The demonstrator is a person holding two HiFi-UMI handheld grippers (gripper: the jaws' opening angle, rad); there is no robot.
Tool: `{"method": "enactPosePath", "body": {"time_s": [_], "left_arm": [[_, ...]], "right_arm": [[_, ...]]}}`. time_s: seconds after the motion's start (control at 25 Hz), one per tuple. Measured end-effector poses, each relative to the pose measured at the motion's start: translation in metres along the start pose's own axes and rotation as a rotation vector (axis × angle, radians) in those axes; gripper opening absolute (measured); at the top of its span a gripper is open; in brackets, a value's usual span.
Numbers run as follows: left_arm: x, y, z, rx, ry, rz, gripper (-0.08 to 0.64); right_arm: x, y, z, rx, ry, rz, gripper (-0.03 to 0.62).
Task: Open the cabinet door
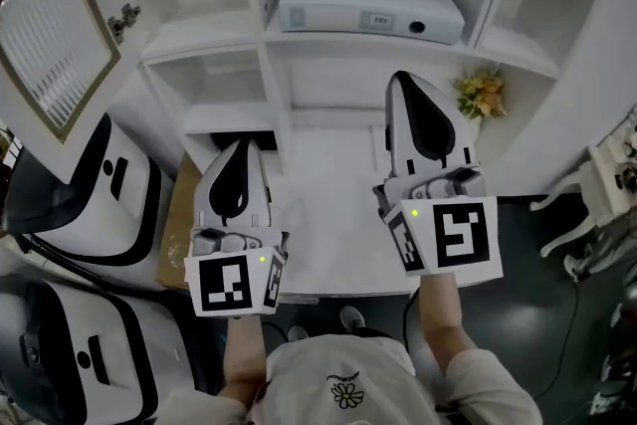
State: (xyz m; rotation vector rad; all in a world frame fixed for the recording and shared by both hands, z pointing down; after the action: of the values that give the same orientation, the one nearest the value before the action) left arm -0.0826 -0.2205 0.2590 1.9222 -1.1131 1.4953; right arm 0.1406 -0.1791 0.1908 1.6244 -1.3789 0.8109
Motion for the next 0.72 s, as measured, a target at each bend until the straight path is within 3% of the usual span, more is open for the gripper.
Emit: {"method": "enactPosePath", "body": {"time_s": [0.24,0.44,0.72], "left_arm": [[0.02,-0.032,0.015,0.045,0.004,-0.034,0.006],[0.035,-0.052,0.016,0.012,-0.041,-0.039,0.006],[0.05,-0.06,0.023,0.009,0.001,-0.042,0.006]], "right_arm": [[0.044,-0.019,-0.036,0.037,0.072,0.022,-0.002],[0.079,-0.02,-0.06,0.054,0.135,0.093,-0.002],[0.103,-0.021,-0.069,0.05,0.197,0.123,-0.002]]}}
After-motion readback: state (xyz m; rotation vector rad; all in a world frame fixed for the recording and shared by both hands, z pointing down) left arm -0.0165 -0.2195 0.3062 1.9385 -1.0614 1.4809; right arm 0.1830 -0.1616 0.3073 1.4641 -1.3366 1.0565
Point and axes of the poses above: the fingertips, and each gripper's own axes: z forward along the fingers, y to its left, x out of its underside, the point moved 10 cm from there along -z, backward along the fingers, and after that the axes turned 5 degrees about x, right-handed, at the moved point
